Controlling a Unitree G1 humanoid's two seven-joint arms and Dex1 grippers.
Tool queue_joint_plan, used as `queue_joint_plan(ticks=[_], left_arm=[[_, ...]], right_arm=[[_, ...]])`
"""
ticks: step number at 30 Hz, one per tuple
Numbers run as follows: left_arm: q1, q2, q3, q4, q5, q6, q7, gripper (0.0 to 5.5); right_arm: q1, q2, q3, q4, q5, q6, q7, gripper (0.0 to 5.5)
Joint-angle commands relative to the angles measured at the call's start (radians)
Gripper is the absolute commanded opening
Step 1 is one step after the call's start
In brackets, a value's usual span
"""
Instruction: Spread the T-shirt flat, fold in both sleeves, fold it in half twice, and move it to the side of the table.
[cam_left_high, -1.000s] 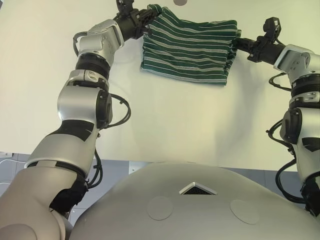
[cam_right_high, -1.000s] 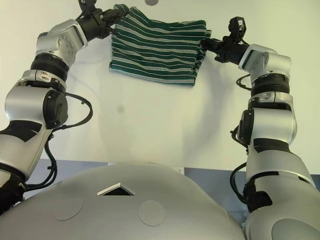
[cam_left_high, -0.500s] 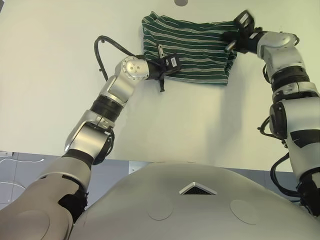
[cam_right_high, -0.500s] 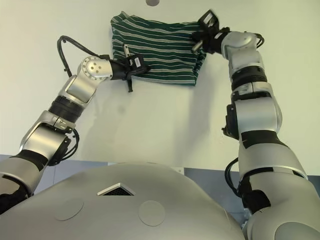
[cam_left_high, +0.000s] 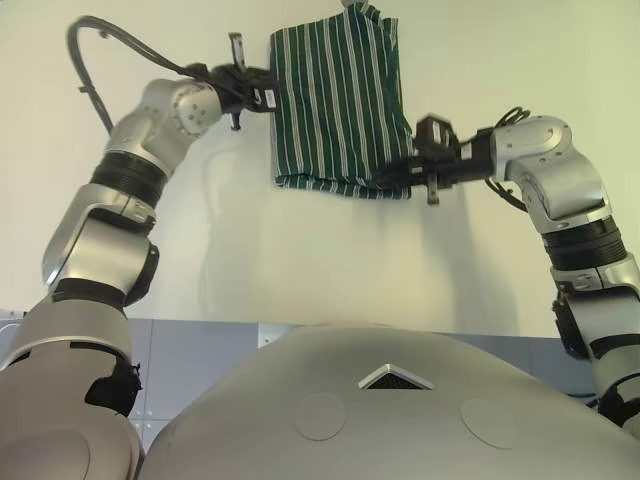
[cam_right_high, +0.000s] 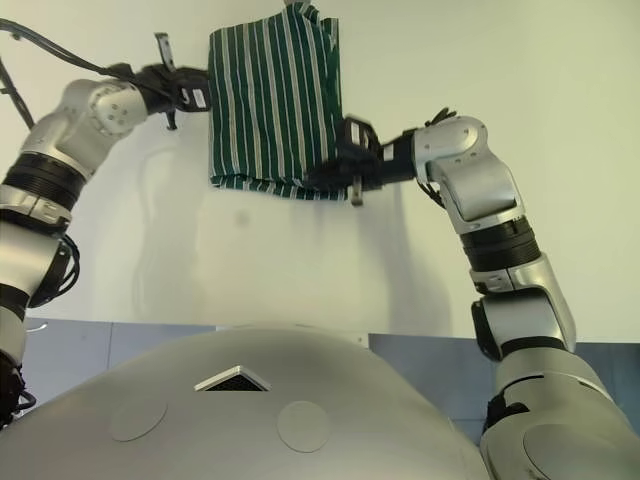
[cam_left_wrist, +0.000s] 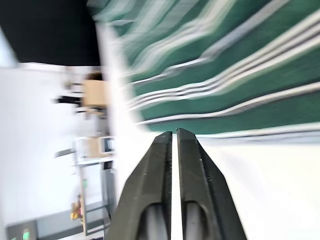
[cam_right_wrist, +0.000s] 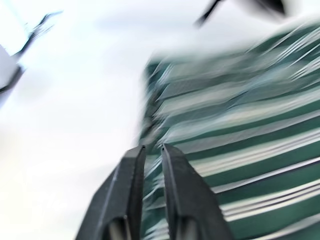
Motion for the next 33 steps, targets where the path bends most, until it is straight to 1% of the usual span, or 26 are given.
queue_joint_plan(ticks=[1,3,5,6,8,11,16,18,19,20,21,22,25,27,28,29,31,32,33], left_arm=[[0.288,0.183,0.166,-0.354,-0.177,-0.092,-0.083,0.91],[0.446,0.273,0.188,-0.475,-0.166,-0.116,-0.132,1.30],[0.557,0.298,0.185,-0.543,-0.108,-0.115,-0.136,1.71],[0.588,0.292,0.179,-0.566,-0.079,-0.109,-0.130,1.72],[0.626,0.247,0.148,-0.596,-0.018,-0.082,-0.121,1.72],[0.621,0.187,0.107,-0.581,0.056,-0.069,-0.112,1.72],[0.557,0.124,0.066,-0.479,0.118,-0.083,-0.104,1.72],[0.532,0.105,0.050,-0.450,0.126,-0.095,-0.109,1.72],[0.524,0.100,0.045,-0.442,0.126,-0.100,-0.111,1.72],[0.516,0.095,0.037,-0.433,0.123,-0.107,-0.115,1.72],[0.510,0.090,0.032,-0.424,0.114,-0.111,-0.120,1.53],[0.507,0.087,0.029,-0.416,0.108,-0.116,-0.123,1.44],[0.501,0.083,0.020,-0.393,0.058,-0.115,-0.176,0.77],[0.538,0.079,0.033,-0.460,-0.142,0.025,-0.341,0.46],[0.554,0.088,0.036,-0.501,-0.231,0.102,-0.423,0.31],[0.574,0.103,0.045,-0.556,-0.321,0.199,-0.497,0.21],[0.629,0.172,0.075,-0.711,-0.516,0.448,-0.630,0.14],[0.647,0.196,0.108,-0.789,-0.633,0.566,-0.669,0.12],[0.631,0.188,0.166,-0.838,-0.751,0.664,-0.670,0.12]], right_arm=[[0.129,-0.169,-0.089,-0.146,-0.071,-0.149,-0.003,1.44],[0.208,-0.237,-0.074,-0.089,-0.155,-0.340,0.008,1.89],[0.257,-0.260,-0.044,-0.006,-0.233,-0.510,-0.007,2.33],[0.270,-0.265,-0.030,0.030,-0.270,-0.582,-0.019,2.50],[0.273,-0.248,0.001,0.115,-0.340,-0.717,-0.065,2.50],[0.251,-0.192,0.049,0.226,-0.452,-0.879,-0.180,2.50],[0.238,-0.144,0.096,0.300,-0.534,-0.998,-0.294,2.50],[0.234,-0.142,0.112,0.311,-0.555,-1.034,-0.316,2.18],[0.231,-0.141,0.117,0.316,-0.558,-1.043,-0.323,1.88],[0.227,-0.138,0.120,0.320,-0.562,-1.051,-0.331,1.78],[0.221,-0.130,0.120,0.326,-0.557,-1.049,-0.336,1.51],[0.217,-0.119,0.116,0.328,-0.536,-1.029,-0.335,1.35],[0.202,-0.089,0.102,0.323,-0.468,-0.947,-0.313,0.57],[0.174,-0.063,0.097,0.321,-0.413,-0.863,-0.274,0.17],[0.168,-0.062,0.098,0.298,-0.365,-0.783,-0.223,0.03],[0.183,-0.099,0.112,0.235,-0.291,-0.655,-0.115,0.01],[0.244,-0.248,0.134,0.036,-0.077,-0.361,0.145,0.00],[0.256,-0.302,0.126,-0.047,0.030,-0.240,0.230,0.00],[0.235,-0.313,0.098,-0.093,0.123,-0.131,0.261,0.00]])
